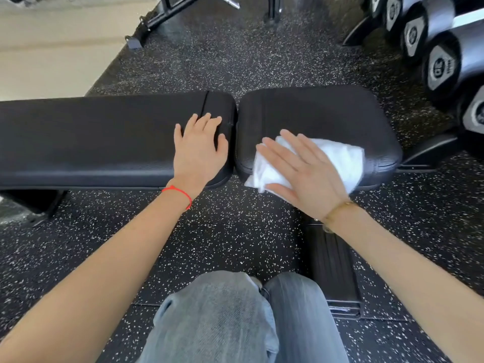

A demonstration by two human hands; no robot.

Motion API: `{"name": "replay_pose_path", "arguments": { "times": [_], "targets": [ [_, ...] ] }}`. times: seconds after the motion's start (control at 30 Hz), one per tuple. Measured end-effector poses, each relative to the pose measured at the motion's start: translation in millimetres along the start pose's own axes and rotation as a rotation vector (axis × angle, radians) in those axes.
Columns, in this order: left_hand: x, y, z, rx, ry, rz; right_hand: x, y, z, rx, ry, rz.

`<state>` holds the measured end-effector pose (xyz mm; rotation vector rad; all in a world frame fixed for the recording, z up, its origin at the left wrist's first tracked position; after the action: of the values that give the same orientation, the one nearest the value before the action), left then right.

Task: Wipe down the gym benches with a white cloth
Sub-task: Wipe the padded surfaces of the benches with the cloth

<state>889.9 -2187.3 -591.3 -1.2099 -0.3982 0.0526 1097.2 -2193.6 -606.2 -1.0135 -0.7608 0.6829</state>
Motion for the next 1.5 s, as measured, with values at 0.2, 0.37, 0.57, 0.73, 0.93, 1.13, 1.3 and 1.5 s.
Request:
{"name": "replay_pose_path", "arguments": {
  "times": [0.2, 0.37, 0.57, 0.73, 0.93, 1.13, 1.3, 1.5],
  "targets": [
    [0.3, -2.0, -0.6, -0.018, 0.005, -0.003, 9.3, -6.1, 6.4, -0.048, 0.070, 0.133],
    [0.3, -0.5, -0.3, -0.023, -0.001, 0.017, 57.9, -3.5, 11.9, -0.059, 0.366, 0.353],
    [0.8, 0.7, 1.3, -0.009, -0.011, 0.021, 84.9, 27.3, 92.8, -0.308, 0.370, 0.402],
    [0.0, -0.1, 1.1, 0.004, 0.000, 0.025, 65.4, 9.3, 74.5, -0.209, 0.302, 0.367],
    [-0.7, -0.7, 0.1, 0.034, 0.014, 0.018, 94.2, 13.8, 38.7, -0.248, 0.368, 0.423],
    [-1.7, -1.1, 0.4, 0.041, 0.009, 0.012, 71.7, 25.6, 106.0, -0.320, 0.285, 0.341],
    [-5.3, -2.3, 0.1, 0.045, 0.027, 0.013, 46.8, 9.4, 45.6, -0.260, 0.238, 0.423],
    [-3.2, -0.5, -0.8, 0.042, 0.011, 0.004, 149.0, 22.4, 35.9, -0.323, 0.512, 0.256]
  ]
}}
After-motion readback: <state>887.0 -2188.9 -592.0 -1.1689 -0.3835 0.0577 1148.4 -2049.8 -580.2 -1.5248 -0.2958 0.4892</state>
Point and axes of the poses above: each hand's wrist, its own z-axis towards the middle knuckle, its own y-axis out of the palm, x = y × z, the point moved 7 cm from there along z, towards the middle knuckle, and after that the axes turned 5 degrees about -y, right-handed, at the moved point
